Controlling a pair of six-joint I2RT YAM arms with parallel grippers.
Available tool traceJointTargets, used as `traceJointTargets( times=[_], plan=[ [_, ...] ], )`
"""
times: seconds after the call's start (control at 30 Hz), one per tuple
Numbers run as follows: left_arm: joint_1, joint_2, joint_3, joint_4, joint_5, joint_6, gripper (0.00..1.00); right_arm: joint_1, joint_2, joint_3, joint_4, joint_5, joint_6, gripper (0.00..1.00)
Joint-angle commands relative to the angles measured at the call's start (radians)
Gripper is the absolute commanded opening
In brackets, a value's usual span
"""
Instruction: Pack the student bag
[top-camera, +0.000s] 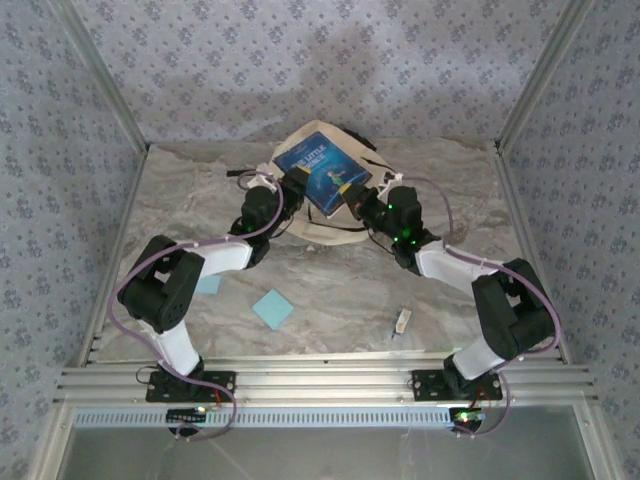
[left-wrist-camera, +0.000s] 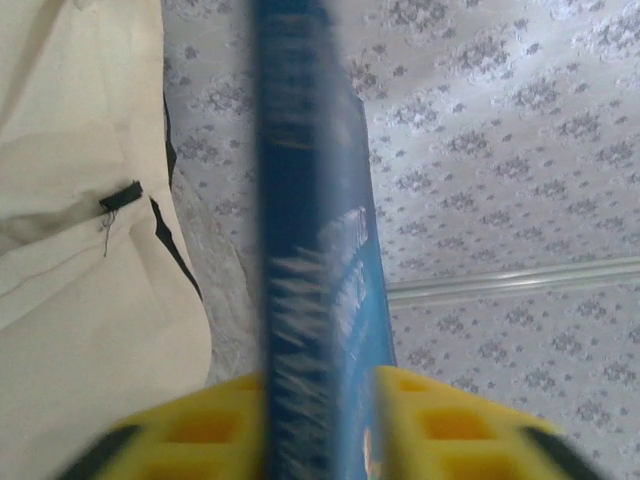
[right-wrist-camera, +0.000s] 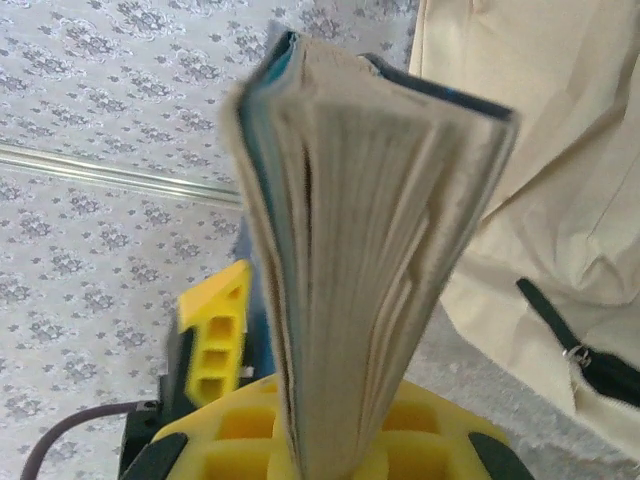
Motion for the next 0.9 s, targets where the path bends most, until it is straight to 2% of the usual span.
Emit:
traceJointTargets(
  times=[0.0, 0.1, 0.27, 0.43, 0.67, 0.8, 0.87],
  plan=[
    [-0.007, -0.011, 0.044, -0.077, 0.111, 0.077, 1.0, -0.071, -0.078, -0.02, -0.035, 0.022, -0.107, 0.0],
    [-0.006, -0.012, 0.118, -0.279, 0.185, 0.231, 0.99, -0.146, -0.173, -0.03, -0.204, 0.001, -0.211, 0.0],
    [-0.007, 0.048, 0.276, -0.536, 0.287, 0.46, 0.99, -0.293, -0.374, 0.014, -0.642, 0.056, -0.437, 0.0],
    [-0.027, 0.181, 0.556, -0.874, 0.35, 0.686, 0.95, -0.443, -0.507, 0.019, -0.871, 0.049, -0.555, 0.0],
    [-0.11, 0.448, 1.092, -1.433, 0.289, 1.032, 0.92, -0.64, -0.571, 0.006, -1.006, -0.06, -0.622, 0.0],
    [-0.163, 0.629, 1.4, -1.681, 0.245, 1.138, 0.91, -0.756, -0.588, -0.022, -1.009, -0.15, -0.625, 0.0],
    [-0.185, 0.7, 1.514, -1.749, 0.228, 1.174, 0.91, -0.8, -0.596, -0.037, -0.997, -0.197, -0.625, 0.0]
  ],
)
